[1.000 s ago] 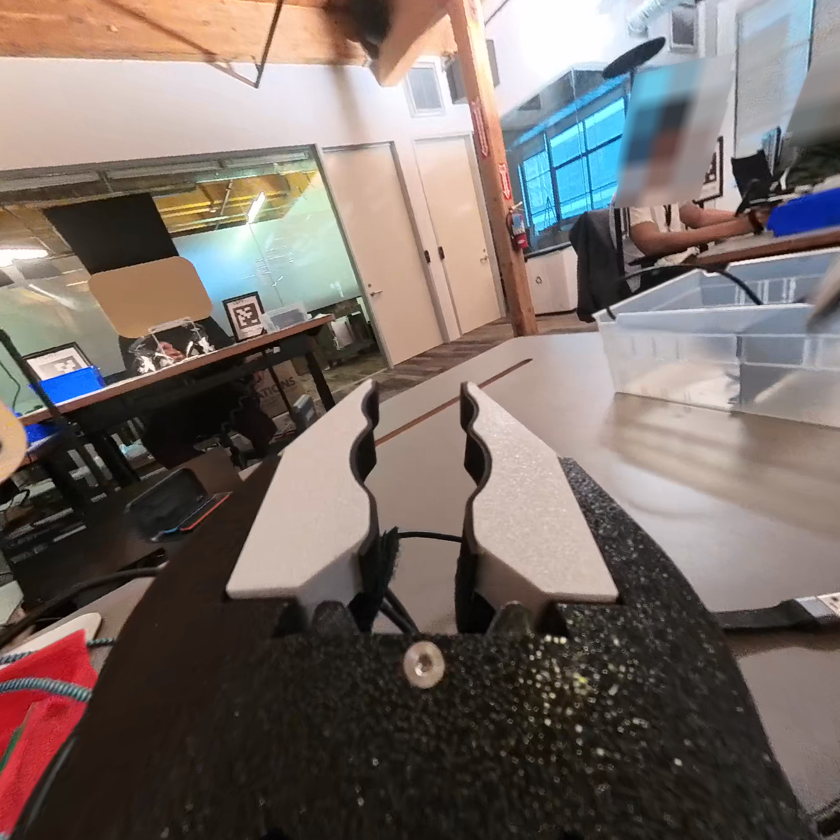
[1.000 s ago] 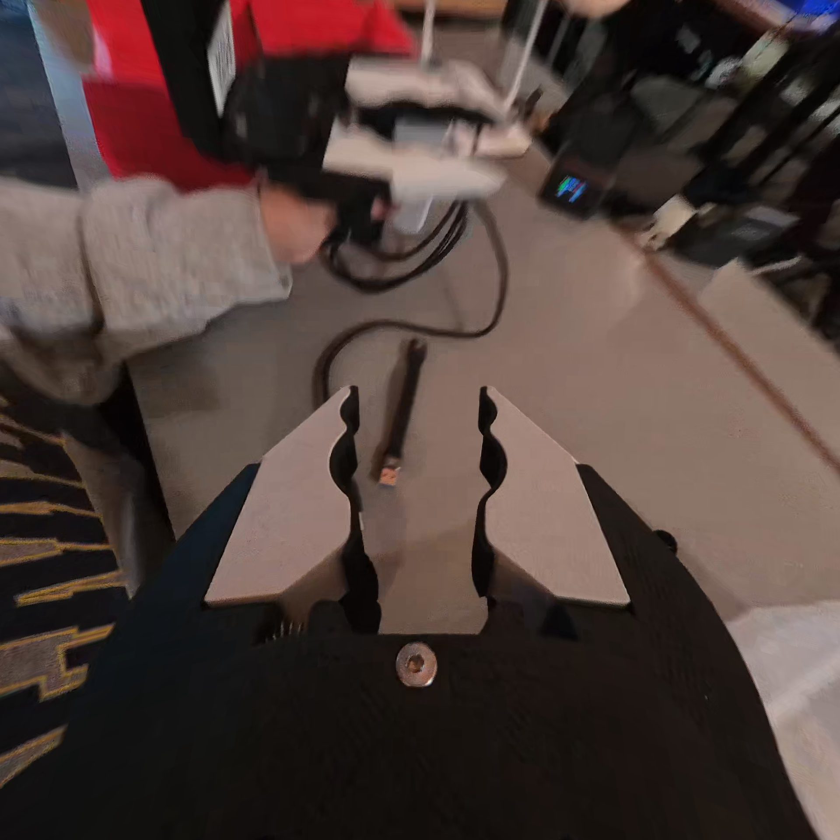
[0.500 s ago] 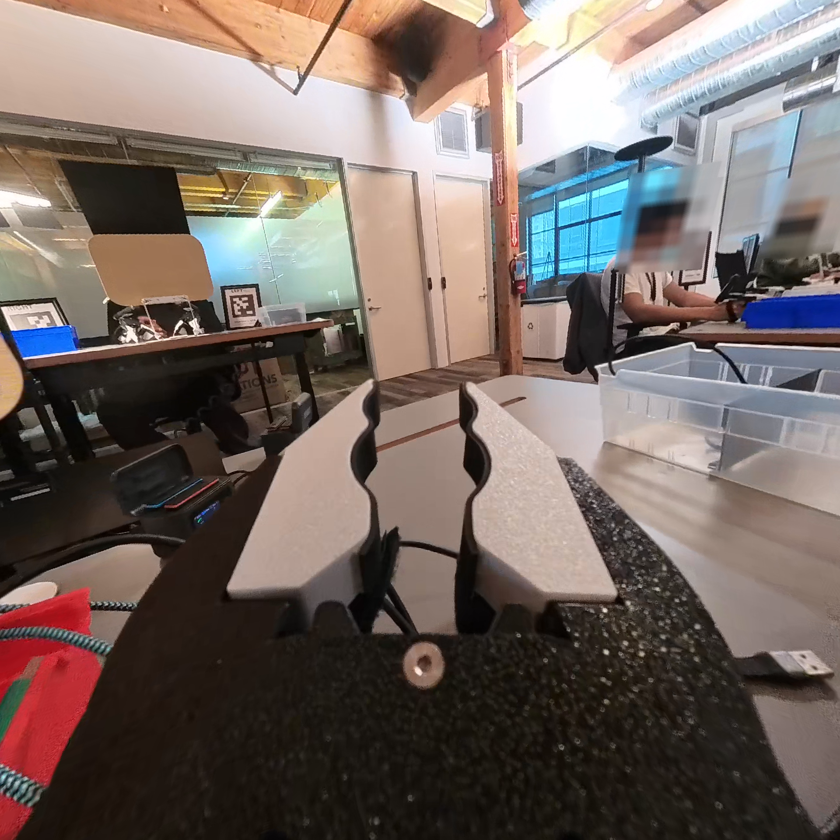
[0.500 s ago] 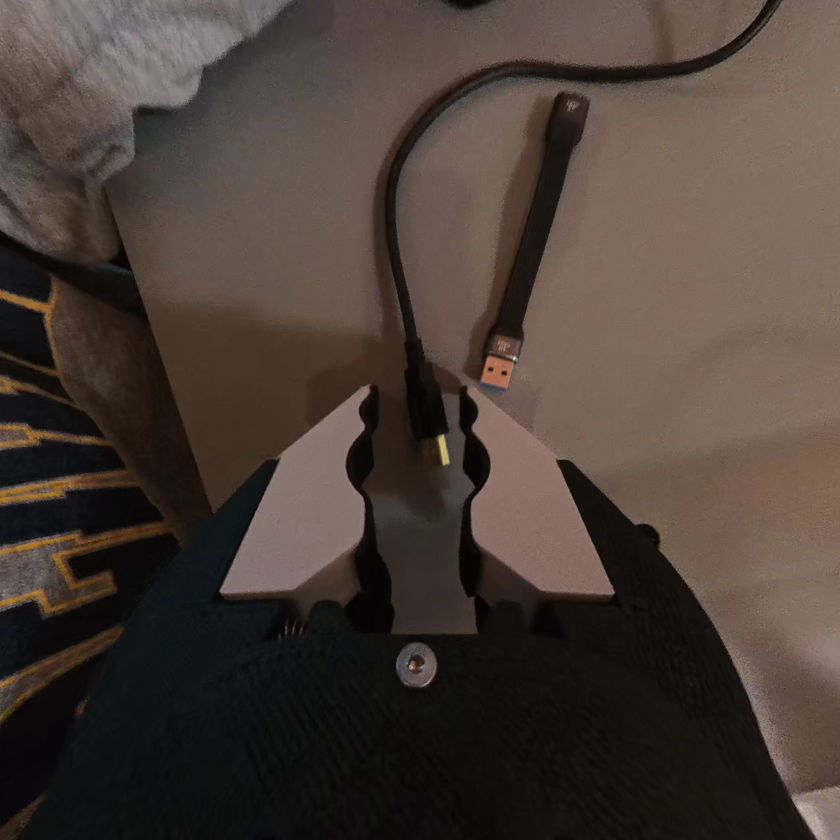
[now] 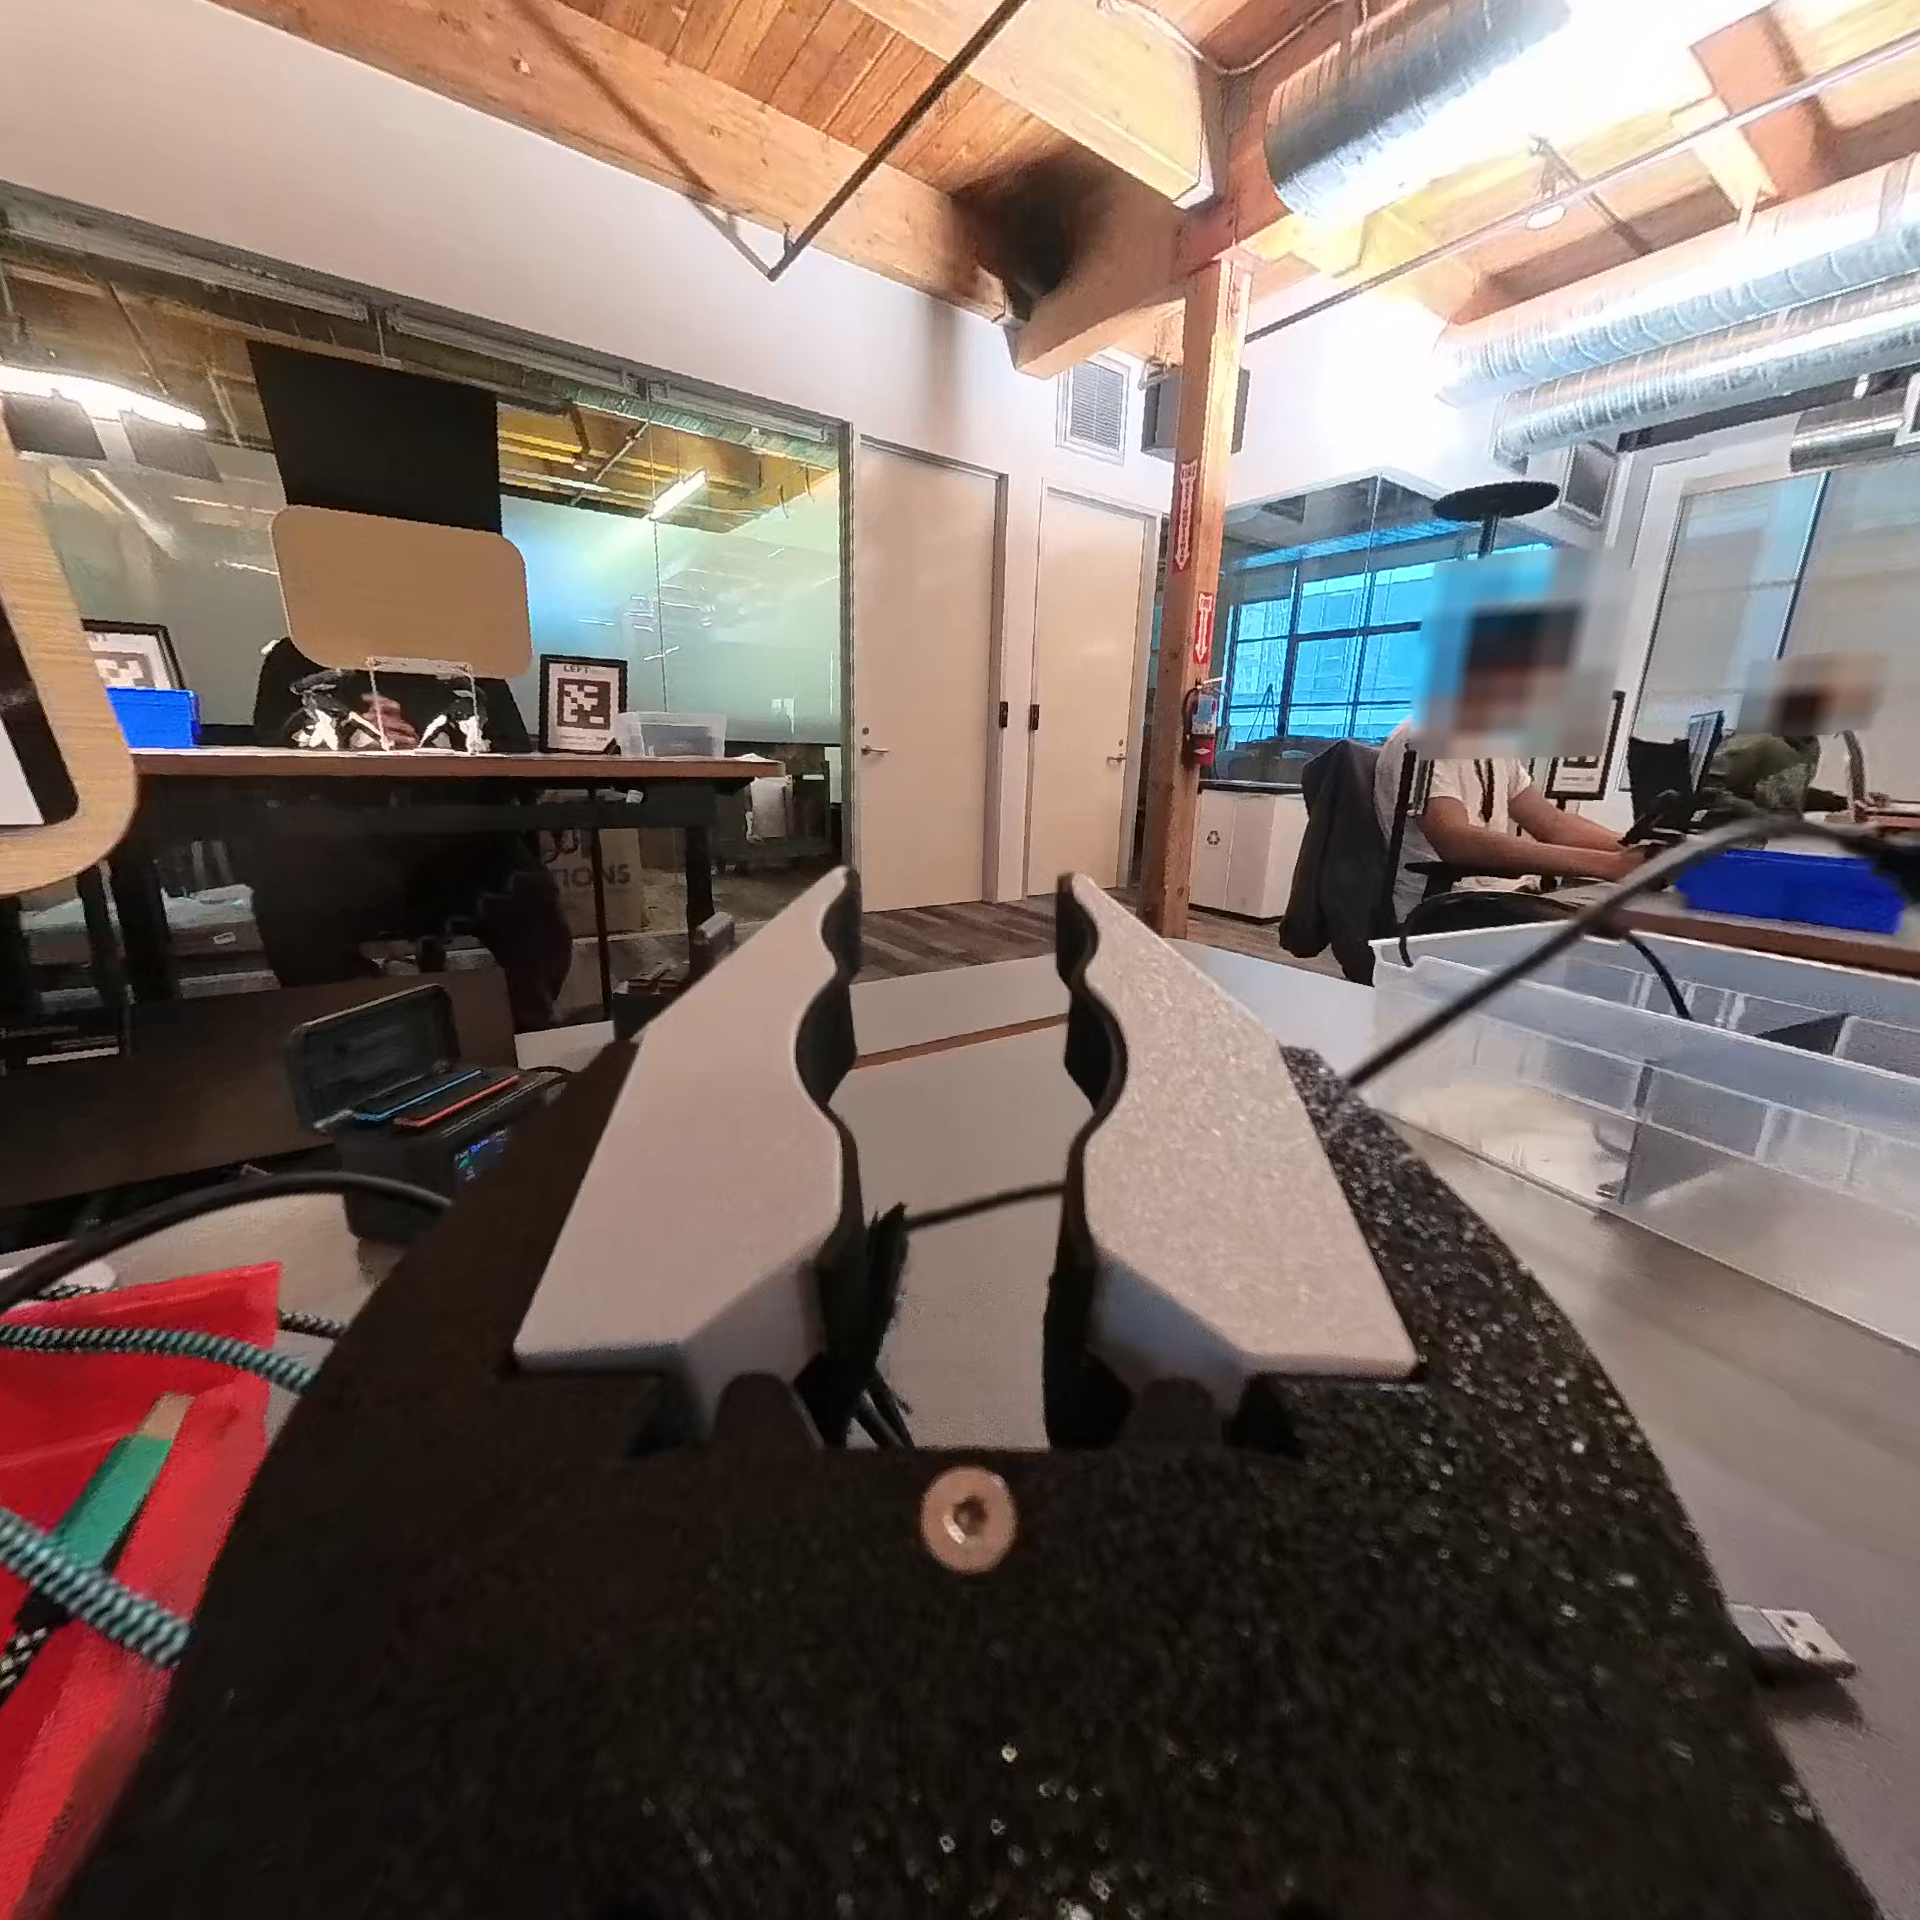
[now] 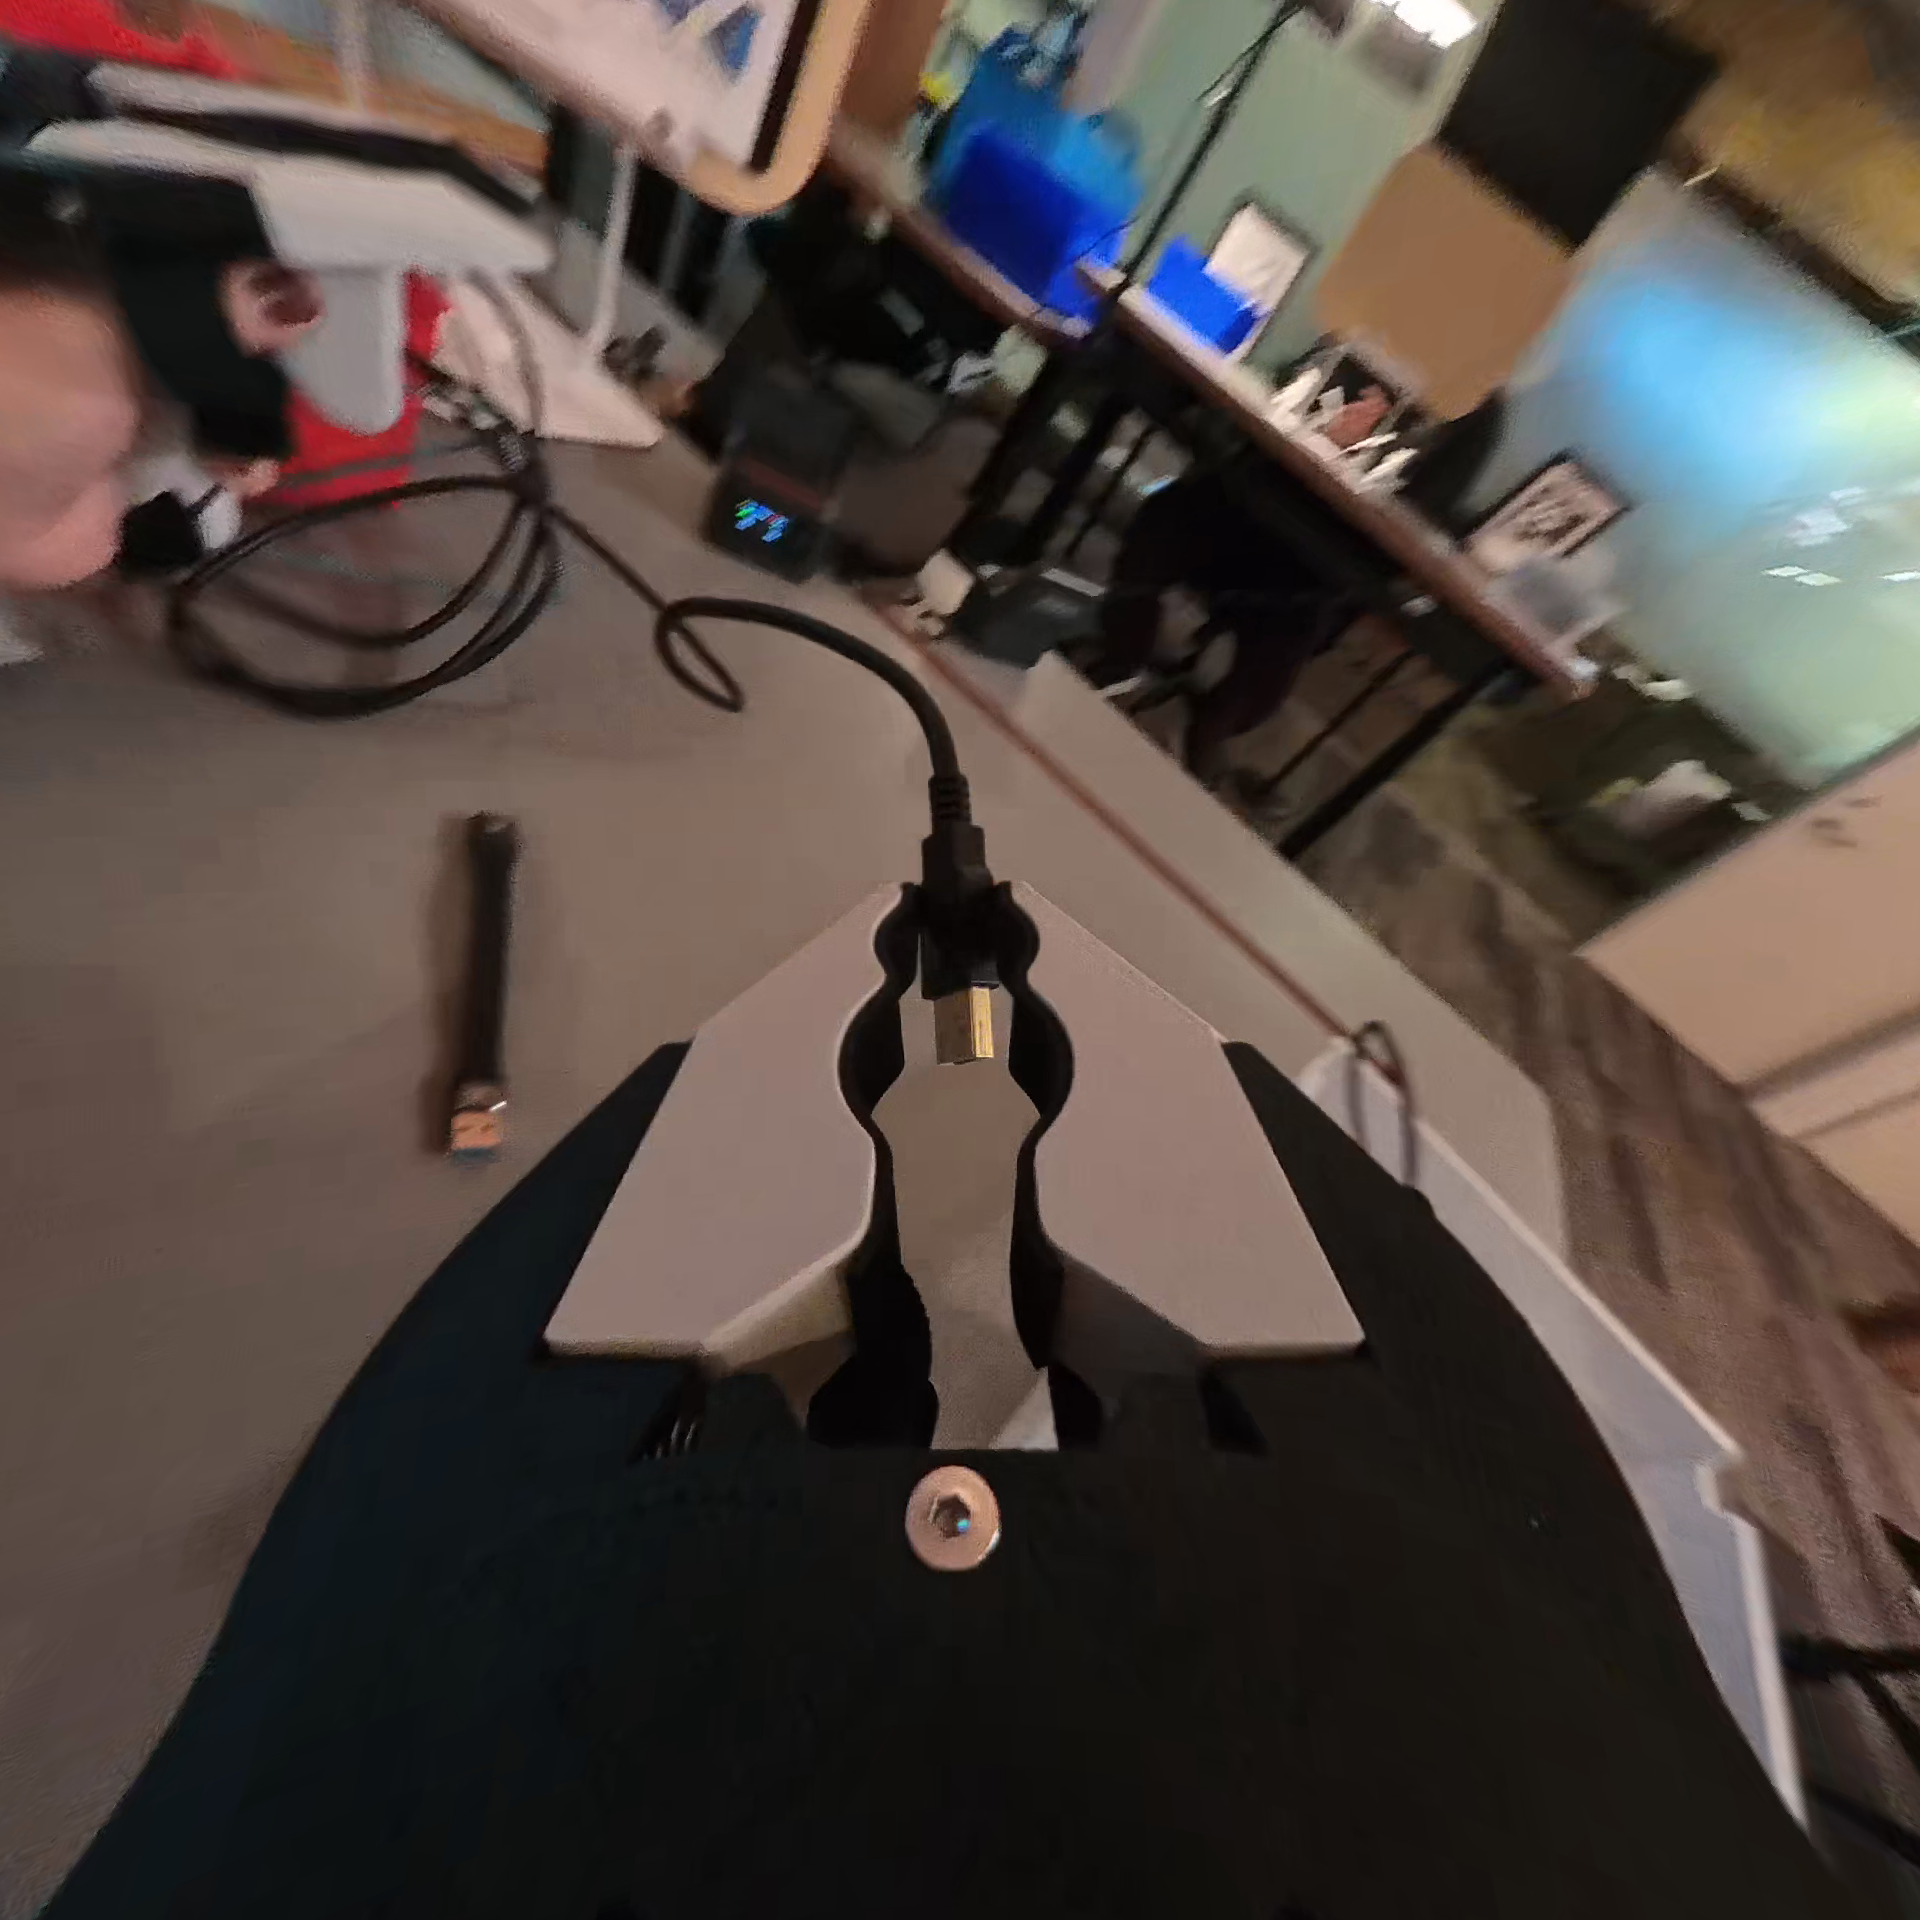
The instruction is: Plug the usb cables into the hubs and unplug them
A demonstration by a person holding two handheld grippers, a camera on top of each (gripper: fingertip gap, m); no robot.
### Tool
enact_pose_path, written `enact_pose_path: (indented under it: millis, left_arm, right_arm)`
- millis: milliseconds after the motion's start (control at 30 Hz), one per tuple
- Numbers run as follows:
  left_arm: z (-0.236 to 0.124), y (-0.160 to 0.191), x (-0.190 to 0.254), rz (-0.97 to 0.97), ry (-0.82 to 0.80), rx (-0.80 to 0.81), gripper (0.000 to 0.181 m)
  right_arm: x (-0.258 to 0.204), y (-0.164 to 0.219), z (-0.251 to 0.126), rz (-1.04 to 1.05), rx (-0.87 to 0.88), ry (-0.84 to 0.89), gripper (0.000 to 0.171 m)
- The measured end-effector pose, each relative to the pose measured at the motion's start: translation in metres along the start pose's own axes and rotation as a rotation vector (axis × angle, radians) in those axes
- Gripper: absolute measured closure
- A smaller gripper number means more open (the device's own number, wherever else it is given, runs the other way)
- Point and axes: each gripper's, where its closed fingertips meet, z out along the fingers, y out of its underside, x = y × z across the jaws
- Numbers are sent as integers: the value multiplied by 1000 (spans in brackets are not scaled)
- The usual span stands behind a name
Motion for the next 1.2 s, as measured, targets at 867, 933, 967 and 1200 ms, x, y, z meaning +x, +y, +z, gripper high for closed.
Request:
enact_pose_path:
  millis: [867, 933, 967, 1200]
  left_arm:
    - [23, 90, 63, 691, 33, -429, 119]
    - [23, 87, 71, 713, 52, -402, 123]
    - [22, 86, 74, 729, 58, -392, 127]
    - [21, 53, 80, 823, -38, -236, 111]
  right_arm:
    - [159, -28, -145, -19, 204, 740, 160]
    - [164, -27, -155, -23, 202, 770, 160]
    - [167, -27, -159, -26, 201, 789, 160]
    - [190, -20, -195, 43, 214, 885, 160]
